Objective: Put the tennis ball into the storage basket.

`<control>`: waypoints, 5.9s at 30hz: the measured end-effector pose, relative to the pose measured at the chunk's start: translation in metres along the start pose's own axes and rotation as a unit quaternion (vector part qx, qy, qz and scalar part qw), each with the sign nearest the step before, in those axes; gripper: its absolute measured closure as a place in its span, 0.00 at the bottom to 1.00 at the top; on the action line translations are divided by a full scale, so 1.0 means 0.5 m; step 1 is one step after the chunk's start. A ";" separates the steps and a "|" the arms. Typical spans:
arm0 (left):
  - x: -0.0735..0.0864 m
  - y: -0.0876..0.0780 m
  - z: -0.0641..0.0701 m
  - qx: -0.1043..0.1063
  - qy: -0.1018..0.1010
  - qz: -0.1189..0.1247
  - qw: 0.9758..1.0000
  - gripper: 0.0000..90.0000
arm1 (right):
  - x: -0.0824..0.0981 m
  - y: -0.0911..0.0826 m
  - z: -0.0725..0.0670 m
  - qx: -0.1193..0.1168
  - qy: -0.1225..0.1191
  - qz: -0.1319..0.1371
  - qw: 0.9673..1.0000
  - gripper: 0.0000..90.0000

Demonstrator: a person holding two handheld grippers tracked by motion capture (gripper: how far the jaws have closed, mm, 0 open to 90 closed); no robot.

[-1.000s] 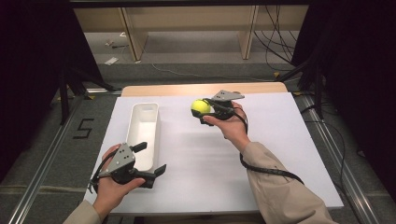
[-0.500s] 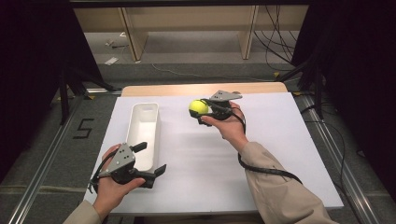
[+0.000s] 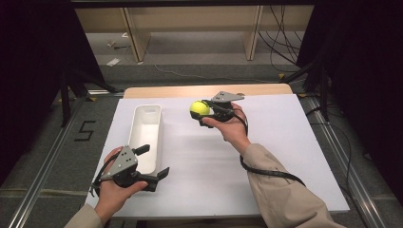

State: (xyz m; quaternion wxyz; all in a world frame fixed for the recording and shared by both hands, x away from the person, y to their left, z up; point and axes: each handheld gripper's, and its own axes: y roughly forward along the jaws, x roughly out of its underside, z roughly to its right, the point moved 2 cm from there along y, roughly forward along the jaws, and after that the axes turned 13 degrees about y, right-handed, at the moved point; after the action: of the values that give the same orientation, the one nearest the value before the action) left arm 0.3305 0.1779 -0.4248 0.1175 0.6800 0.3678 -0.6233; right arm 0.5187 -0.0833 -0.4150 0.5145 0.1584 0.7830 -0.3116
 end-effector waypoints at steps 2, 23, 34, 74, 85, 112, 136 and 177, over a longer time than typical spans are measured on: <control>0.000 0.000 -0.001 0.000 0.001 -0.001 1.000 0.00 | -0.001 0.002 -0.002 -0.001 0.000 0.001 1.000 0.30; 0.000 0.001 -0.001 0.000 0.001 -0.001 1.000 0.00 | -0.003 0.012 -0.014 -0.005 -0.004 -0.001 1.000 0.30; -0.001 0.001 -0.001 -0.002 0.003 -0.003 1.000 0.00 | -0.002 0.020 -0.028 -0.010 -0.009 -0.002 1.000 0.30; -0.001 0.002 -0.001 -0.002 0.003 -0.003 1.000 0.00 | -0.009 0.040 -0.058 -0.028 -0.018 -0.002 0.999 0.30; -0.001 0.002 0.000 -0.001 0.000 -0.003 1.000 0.00 | -0.011 0.046 -0.066 -0.032 -0.018 -0.001 0.999 0.30; -0.001 0.002 0.000 0.000 0.002 -0.002 1.000 0.00 | -0.019 0.063 -0.085 -0.041 -0.027 0.003 0.999 0.30; -0.002 0.002 0.000 0.000 0.002 -0.002 1.000 0.00 | -0.024 0.075 -0.097 -0.047 -0.029 0.000 0.998 0.30; -0.002 0.003 0.002 0.002 0.003 -0.001 1.000 0.00 | -0.051 0.100 -0.132 -0.062 -0.036 0.000 0.997 0.30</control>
State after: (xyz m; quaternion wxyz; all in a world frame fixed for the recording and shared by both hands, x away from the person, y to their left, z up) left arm 0.3308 0.1757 -0.4244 0.1148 0.6819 0.3677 -0.6218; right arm 0.5112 -0.0009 -0.3898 0.5517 0.1151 0.7815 -0.2679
